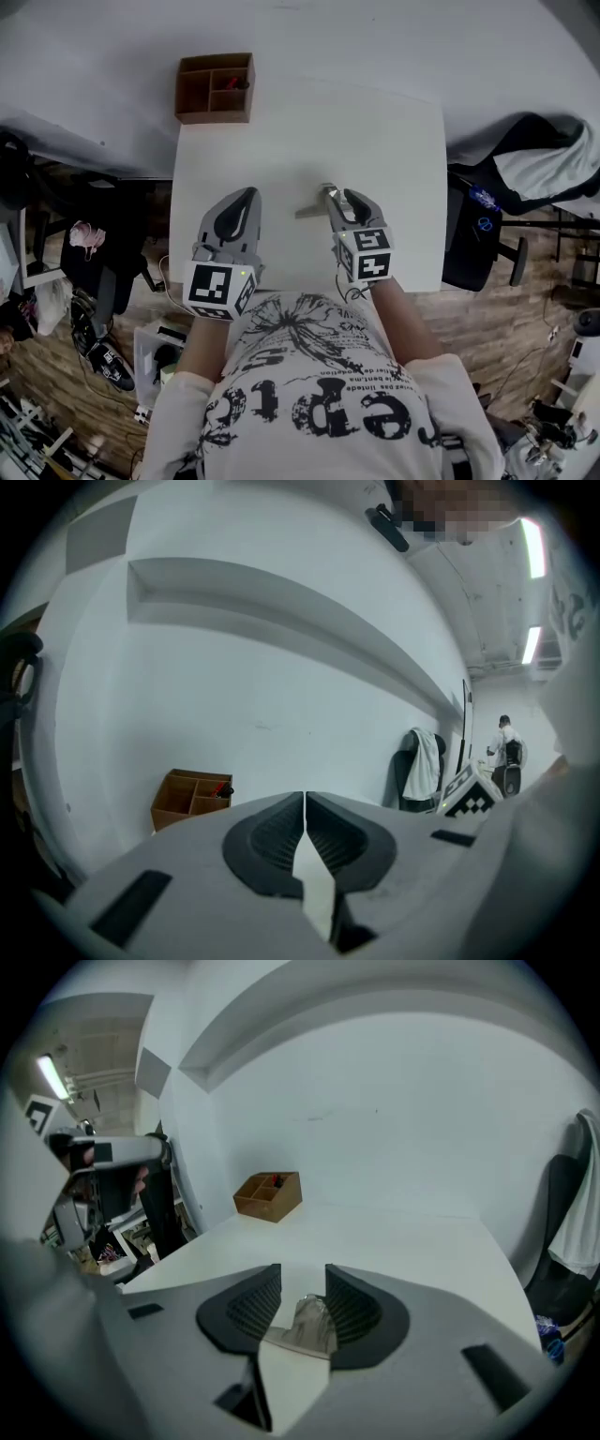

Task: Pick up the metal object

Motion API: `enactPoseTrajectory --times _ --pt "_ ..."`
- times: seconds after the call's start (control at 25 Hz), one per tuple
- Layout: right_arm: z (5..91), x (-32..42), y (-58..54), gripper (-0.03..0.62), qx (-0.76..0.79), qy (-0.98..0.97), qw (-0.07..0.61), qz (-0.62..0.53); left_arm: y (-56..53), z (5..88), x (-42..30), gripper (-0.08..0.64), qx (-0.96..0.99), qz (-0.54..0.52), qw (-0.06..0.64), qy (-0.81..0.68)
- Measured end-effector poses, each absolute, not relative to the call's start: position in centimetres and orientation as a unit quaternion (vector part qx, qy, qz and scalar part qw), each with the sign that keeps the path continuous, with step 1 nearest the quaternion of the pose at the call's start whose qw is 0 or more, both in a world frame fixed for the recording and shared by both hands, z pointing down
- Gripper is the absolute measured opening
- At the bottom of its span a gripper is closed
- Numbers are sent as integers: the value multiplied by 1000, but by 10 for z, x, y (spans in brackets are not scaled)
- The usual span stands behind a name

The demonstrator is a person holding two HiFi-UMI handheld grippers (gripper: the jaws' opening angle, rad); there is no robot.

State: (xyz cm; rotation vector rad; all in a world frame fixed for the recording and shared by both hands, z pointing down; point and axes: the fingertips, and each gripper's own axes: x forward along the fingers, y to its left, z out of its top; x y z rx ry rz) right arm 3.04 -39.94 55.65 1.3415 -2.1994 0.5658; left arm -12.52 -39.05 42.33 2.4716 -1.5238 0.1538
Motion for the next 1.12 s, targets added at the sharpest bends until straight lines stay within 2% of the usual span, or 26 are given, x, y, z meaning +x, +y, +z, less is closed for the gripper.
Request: enactPoseTrajectory --times 0.24,0.36,0.92,1.12 --pt "615 29 -414 261 508 -764 308 251 -412 444 -138 11 852 76 140 -499" --pt "639 27 -417 294 511 -743 333 277 -419 458 -143 11 854 91 150 -489" --pt "688 31 -424 285 509 -692 396 323 -423 492 -149 11 864 125 176 -455" --pt "691 30 -426 285 489 -693 414 331 -419 493 -147 11 873 129 154 -445"
